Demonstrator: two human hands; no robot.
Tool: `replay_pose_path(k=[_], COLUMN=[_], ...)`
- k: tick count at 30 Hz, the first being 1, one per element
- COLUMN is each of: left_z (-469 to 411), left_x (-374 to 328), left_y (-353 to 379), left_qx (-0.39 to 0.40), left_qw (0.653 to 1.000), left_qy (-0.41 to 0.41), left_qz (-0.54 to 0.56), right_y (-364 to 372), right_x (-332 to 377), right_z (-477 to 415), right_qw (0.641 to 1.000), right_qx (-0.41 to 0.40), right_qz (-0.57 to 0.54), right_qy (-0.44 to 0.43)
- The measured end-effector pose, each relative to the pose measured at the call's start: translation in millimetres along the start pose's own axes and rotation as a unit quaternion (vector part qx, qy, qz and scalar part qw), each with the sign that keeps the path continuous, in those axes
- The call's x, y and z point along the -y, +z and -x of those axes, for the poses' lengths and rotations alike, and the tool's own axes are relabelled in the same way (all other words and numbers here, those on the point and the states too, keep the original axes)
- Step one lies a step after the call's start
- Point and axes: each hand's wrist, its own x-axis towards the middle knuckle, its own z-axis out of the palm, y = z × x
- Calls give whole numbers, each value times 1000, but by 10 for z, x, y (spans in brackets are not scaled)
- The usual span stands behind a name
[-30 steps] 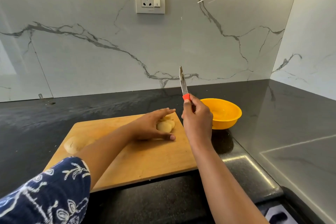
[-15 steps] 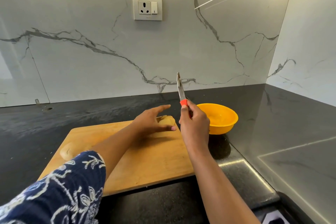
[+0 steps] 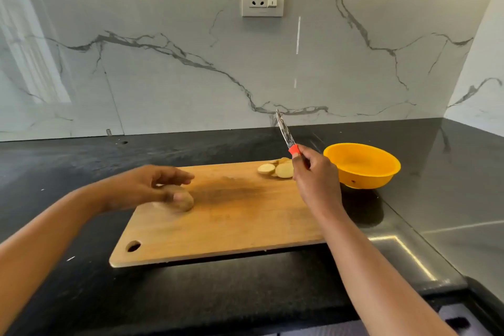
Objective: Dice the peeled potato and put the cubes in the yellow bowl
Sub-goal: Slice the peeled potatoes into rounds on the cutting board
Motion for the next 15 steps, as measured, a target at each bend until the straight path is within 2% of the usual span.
replay_pose_path(k=[2, 9, 15], left_z=[119, 23, -527], left_x=[135, 115, -253], left_y=[48, 187, 444], left_qx=[8, -93, -162], left_qw=[1000, 995, 986], left_qy=[-5, 23, 6], left_qz=[5, 36, -39], right_y=[32, 63, 46], right_x=[4, 62, 77], right_z=[21, 96, 109], right_qw=[1000, 995, 989], right_qx=[12, 40, 81], right_qz=[20, 80, 121], right_qy=[-10, -36, -19])
